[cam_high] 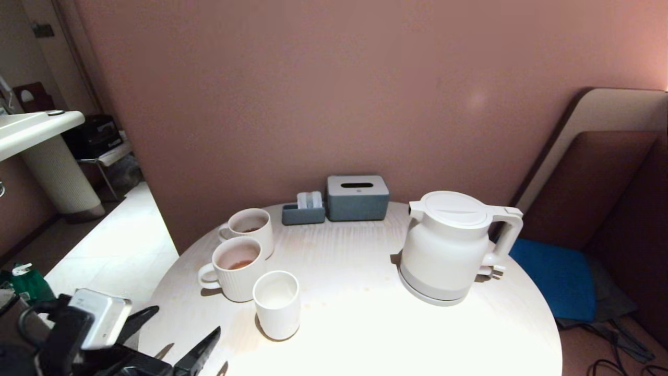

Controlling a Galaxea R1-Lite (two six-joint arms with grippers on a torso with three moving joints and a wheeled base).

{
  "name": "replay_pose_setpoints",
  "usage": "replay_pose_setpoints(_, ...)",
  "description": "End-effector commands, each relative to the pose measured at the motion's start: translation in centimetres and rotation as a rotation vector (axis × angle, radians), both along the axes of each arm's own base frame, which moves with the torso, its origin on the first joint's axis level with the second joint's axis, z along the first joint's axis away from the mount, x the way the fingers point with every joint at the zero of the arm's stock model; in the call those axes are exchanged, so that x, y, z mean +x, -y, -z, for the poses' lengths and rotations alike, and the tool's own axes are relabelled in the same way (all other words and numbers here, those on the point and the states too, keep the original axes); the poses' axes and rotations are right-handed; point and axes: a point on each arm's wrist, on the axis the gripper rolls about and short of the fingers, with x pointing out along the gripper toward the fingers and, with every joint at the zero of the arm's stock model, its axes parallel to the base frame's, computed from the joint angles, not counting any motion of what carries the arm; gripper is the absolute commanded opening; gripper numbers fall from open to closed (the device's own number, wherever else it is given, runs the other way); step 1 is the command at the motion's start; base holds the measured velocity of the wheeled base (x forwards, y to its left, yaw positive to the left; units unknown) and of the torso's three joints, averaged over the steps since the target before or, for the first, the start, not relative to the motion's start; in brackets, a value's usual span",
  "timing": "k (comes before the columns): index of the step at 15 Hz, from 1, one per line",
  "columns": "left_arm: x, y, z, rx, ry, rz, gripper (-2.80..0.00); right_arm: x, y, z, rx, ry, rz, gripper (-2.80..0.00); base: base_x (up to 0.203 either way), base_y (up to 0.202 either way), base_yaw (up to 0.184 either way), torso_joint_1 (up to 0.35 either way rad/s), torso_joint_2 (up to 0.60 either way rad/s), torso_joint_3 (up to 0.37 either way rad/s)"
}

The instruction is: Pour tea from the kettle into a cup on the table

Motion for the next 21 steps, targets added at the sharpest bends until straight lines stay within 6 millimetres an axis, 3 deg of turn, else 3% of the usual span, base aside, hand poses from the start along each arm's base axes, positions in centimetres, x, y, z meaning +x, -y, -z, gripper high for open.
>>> replay_pose_setpoints(1, -2.1, -2.2, -2.5, -0.049, 0.161, -0.049, 0.00, 0.0, 0.0, 0.0, 0.000, -0.002, 0.000, -2.80, 0.000, 0.000, 0.000, 0.000, 0.00, 0.000)
replay_pose_setpoints(3, -3.8, -3.7, -3.7, 0.007, 0.214, -0.086, 0.00, 0.0, 0.0, 0.0, 0.000, -0.001, 0.000, -2.80, 0.000, 0.000, 0.000, 0.000, 0.00, 0.000)
replay_pose_setpoints(8, -9.5, -7.3, -5.4, 0.133, 0.160, -0.193, 0.00, 0.0, 0.0, 0.0, 0.000, -0.002, 0.000, -2.80, 0.000, 0.000, 0.000, 0.000, 0.00, 0.000)
replay_pose_setpoints(11, -10.6, -8.1, -6.0, 0.244, 0.180, -0.454, 0.00, 0.0, 0.0, 0.0, 0.000, -0.001, 0.000, -2.80, 0.000, 0.000, 0.000, 0.000, 0.00, 0.000)
replay_pose_setpoints(14, -12.5, -8.3, -6.0, 0.249, 0.264, -0.605, 0.00, 0.0, 0.0, 0.0, 0.000, -0.001, 0.000, -2.80, 0.000, 0.000, 0.000, 0.000, 0.00, 0.000)
replay_pose_setpoints(18, -12.5, -8.1, -5.7, 0.239, 0.329, -0.730, 0.00, 0.0, 0.0, 0.0, 0.000, -0.001, 0.000, -2.80, 0.000, 0.000, 0.000, 0.000, 0.00, 0.000)
replay_pose_setpoints(21, -13.1, -7.7, -4.2, 0.293, 0.357, -0.669, 0.00, 0.0, 0.0, 0.0, 0.000, -0.001, 0.000, -2.80, 0.000, 0.000, 0.000, 0.000, 0.00, 0.000)
